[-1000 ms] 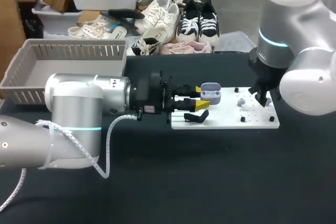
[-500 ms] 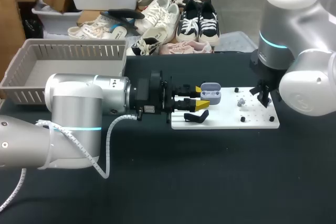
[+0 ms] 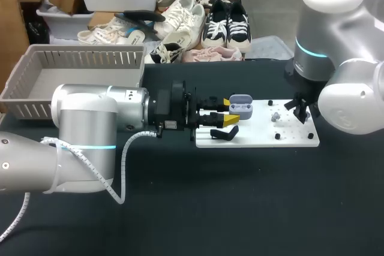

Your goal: Pick up each earbud case from the left stands, insert the matching earbuds, close the lid, and place the case in the box.

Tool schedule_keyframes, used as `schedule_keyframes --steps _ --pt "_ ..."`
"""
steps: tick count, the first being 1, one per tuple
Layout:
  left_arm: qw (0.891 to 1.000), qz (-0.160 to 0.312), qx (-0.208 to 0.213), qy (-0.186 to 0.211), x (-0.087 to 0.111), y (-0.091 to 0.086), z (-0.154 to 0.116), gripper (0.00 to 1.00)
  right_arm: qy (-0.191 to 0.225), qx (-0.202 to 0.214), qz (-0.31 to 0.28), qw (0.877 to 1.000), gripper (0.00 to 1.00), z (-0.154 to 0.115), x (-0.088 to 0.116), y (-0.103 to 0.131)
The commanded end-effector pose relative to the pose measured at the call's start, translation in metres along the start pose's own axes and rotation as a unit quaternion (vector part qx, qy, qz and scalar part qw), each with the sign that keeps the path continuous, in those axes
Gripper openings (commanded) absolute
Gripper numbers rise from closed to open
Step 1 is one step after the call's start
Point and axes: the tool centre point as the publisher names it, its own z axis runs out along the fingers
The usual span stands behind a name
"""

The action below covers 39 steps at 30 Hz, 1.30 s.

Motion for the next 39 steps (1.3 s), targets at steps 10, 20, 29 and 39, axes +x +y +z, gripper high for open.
schedule_keyframes --steps 10,20,29,39 --pt "1.0 0.001 -0.003 0.0 0.0 -0.001 0.0 0.0 0.008 0.004 0.0 1.0 0.16 0.005 -0.001 0.0" --pt "1.0 0.001 -0.003 0.0 0.0 -0.001 0.0 0.0 0.01 0.004 0.0 1.0 0.0 0.006 0.0 0.0" --pt "1.0 0.001 -0.003 0.0 0.0 -0.001 0.0 0.0 -0.007 0.003 -0.003 1.0 0.0 -0.007 0.003 -0.001" --pt "1.0 0.001 -0.003 0.0 0.0 -0.001 0.0 0.0 -0.022 0.009 -0.003 1.0 0.0 -0.036 0.013 -0.002"
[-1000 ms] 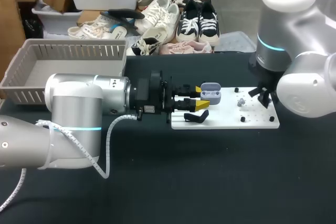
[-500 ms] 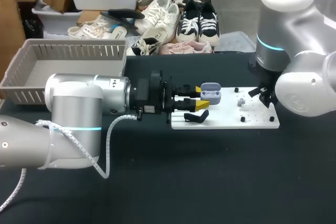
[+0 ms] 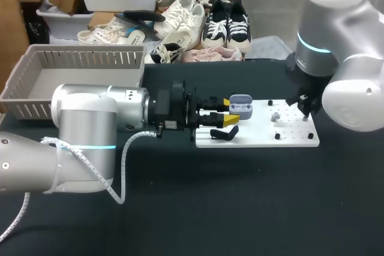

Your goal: Pick up each earbud case from the left stands, insert the matching earbuds, close the lid, and place the case in the box.

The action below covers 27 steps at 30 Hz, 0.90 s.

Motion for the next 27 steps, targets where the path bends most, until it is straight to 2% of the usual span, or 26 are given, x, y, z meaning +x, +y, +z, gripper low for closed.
schedule_keyframes --steps 1,10,15,20,27 --pt "1.0 0.001 -0.002 0.0 0.0 -0.001 0.0 0.0 -0.01 0.004 0.002 1.0 0.0 -0.021 0.015 0.002" --pt "1.0 0.001 -0.002 0.0 0.0 -0.001 0.0 0.0 -0.028 -0.01 -0.033 0.999 0.0 -0.067 0.021 0.03" --pt "1.0 0.001 -0.002 0.0 0.0 -0.001 0.0 0.0 -0.021 -0.009 -0.045 0.999 0.0 -0.088 0.022 0.045" --pt "1.0 0.001 -0.002 0.0 0.0 -0.001 0.0 0.0 -0.015 -0.017 -0.045 0.999 0.0 -0.101 0.025 0.052" --pt "1.0 0.001 -0.002 0.0 0.0 -0.001 0.0 0.0 -0.015 -0.017 -0.045 0.999 0.0 -0.101 0.025 0.052"
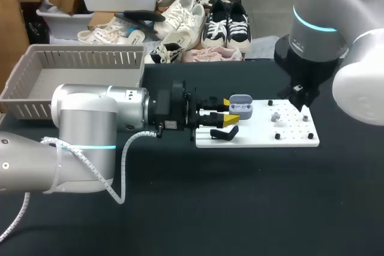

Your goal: Pick up each earbud case from the left stands, insert the matching earbuds, close the lid, and place the case in the box.

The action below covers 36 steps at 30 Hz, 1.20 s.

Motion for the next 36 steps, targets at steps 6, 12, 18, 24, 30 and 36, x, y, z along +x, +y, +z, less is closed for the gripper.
schedule_keyframes --steps 6,12,18,24,30,36 --pt "1.0 0.001 -0.002 0.0 0.0 -0.001 0.0 0.0 0.0 0.001 0.001 1.0 0.0 -0.001 0.001 0.0" --pt "1.0 0.001 -0.002 0.0 0.0 -0.001 0.0 0.0 0.053 -0.003 0.117 0.992 0.0 0.003 0.007 0.006" --pt "1.0 0.001 -0.002 0.0 0.0 -0.001 0.0 0.0 0.078 -0.036 0.25 0.965 0.0 0.006 0.011 0.005" --pt "1.0 0.001 -0.002 0.0 0.0 -0.001 0.0 0.0 0.065 -0.047 0.315 0.946 0.0 0.003 0.016 0.007" --pt "1.0 0.001 -0.002 0.0 0.0 -0.001 0.0 0.0 0.064 -0.048 0.318 0.945 0.0 0.003 0.019 0.008" --pt "1.0 0.001 -0.002 0.0 0.0 -0.001 0.0 0.0 0.064 -0.048 0.318 0.945 0.0 0.003 0.019 0.008"
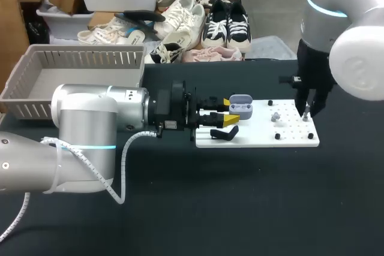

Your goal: Pick up each earbud case from the left stands, insert the matching earbuds, close the lid, and place the case in the box.

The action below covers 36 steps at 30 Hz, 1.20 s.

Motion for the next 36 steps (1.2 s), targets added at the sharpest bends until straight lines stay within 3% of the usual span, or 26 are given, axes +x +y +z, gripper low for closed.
schedule_keyframes --steps 1,8,10,12,15,20,33,36 --pt "1.0 0.001 -0.002 0.0 0.0 -0.001 0.0 0.0 -0.005 0.0 0.002 1.0 0.0 0.0 0.004 -0.001" --pt "1.0 0.001 -0.002 0.0 0.0 -0.001 0.0 0.0 -0.001 0.009 -0.001 1.0 0.0 0.003 0.003 -0.003" --pt "1.0 0.001 -0.002 0.0 0.0 -0.001 0.0 0.0 0.004 0.006 0.025 1.0 0.0 0.003 0.002 -0.005" --pt "1.0 0.001 -0.002 0.0 0.0 -0.001 0.0 0.0 0.019 0.045 0.066 0.997 0.0 0.006 0.001 -0.013" --pt "1.0 0.001 -0.002 0.0 0.0 -0.001 0.0 0.0 0.024 0.012 0.134 0.991 0.0 0.001 -0.003 -0.02" --pt "1.0 0.001 -0.002 0.0 0.0 -0.001 0.0 0.0 0.01 -0.012 0.166 0.986 0.0 -0.004 0.0 -0.026" --pt "1.0 0.001 -0.002 0.0 0.0 -0.001 0.0 0.0 0.01 -0.012 0.166 0.986 0.0 -0.004 0.0 -0.026" --pt "1.0 0.001 -0.002 0.0 0.0 -0.001 0.0 0.0 -0.008 -0.019 0.16 0.987 0.0 -0.011 0.0 -0.018"
